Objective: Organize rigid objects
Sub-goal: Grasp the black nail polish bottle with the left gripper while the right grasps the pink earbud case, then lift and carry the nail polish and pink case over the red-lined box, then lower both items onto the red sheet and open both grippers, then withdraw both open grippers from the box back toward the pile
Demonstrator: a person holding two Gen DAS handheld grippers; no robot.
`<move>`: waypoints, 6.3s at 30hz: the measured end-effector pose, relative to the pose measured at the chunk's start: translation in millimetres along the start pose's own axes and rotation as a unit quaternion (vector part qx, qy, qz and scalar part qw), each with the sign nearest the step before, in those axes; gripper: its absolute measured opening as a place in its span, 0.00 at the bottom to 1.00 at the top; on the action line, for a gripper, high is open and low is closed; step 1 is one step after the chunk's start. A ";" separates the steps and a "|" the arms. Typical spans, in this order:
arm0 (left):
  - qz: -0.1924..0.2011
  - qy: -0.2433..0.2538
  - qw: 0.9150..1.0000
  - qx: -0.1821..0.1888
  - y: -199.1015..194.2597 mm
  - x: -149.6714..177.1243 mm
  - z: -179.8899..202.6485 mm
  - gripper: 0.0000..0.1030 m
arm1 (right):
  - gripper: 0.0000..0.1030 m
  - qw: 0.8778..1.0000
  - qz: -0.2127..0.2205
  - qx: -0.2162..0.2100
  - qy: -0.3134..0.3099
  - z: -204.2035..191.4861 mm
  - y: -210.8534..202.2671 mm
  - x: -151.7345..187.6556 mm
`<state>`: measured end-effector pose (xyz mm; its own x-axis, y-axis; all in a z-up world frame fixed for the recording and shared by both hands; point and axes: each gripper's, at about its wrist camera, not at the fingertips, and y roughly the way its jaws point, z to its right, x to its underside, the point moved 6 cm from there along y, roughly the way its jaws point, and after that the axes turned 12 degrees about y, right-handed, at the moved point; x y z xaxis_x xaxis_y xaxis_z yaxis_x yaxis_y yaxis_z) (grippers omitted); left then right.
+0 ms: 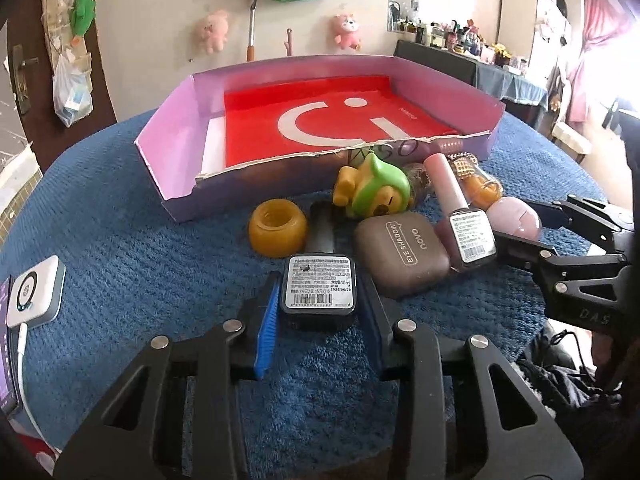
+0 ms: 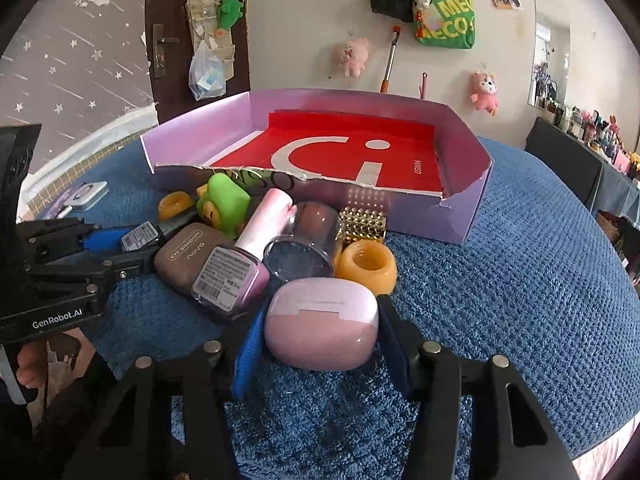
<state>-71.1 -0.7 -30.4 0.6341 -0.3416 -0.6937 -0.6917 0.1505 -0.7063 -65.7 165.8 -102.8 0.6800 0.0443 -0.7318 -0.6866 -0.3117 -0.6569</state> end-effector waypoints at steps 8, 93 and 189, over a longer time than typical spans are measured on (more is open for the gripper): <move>0.033 0.009 0.999 -0.015 -27.8 -6.7 2.6 0.32 | 0.54 0.999 0.024 -0.021 -0.001 -8.4 -21.1 -13.1; -0.067 -0.058 0.996 0.006 116.7 -126.1 -92.9 0.32 | 0.54 0.993 -0.100 0.003 0.058 25.9 147.8 -170.3; 0.025 -0.087 0.995 -0.040 4.8 -106.9 -92.2 1.00 | 1.00 0.995 0.088 -0.041 0.036 -6.6 -4.1 -166.3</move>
<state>-174.1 -49.0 53.3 0.6436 -0.1691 -0.7465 -0.7446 0.0873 -0.6618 -174.4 153.5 22.8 0.5703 -0.0857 -0.8170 -0.7754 -0.3843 -0.5010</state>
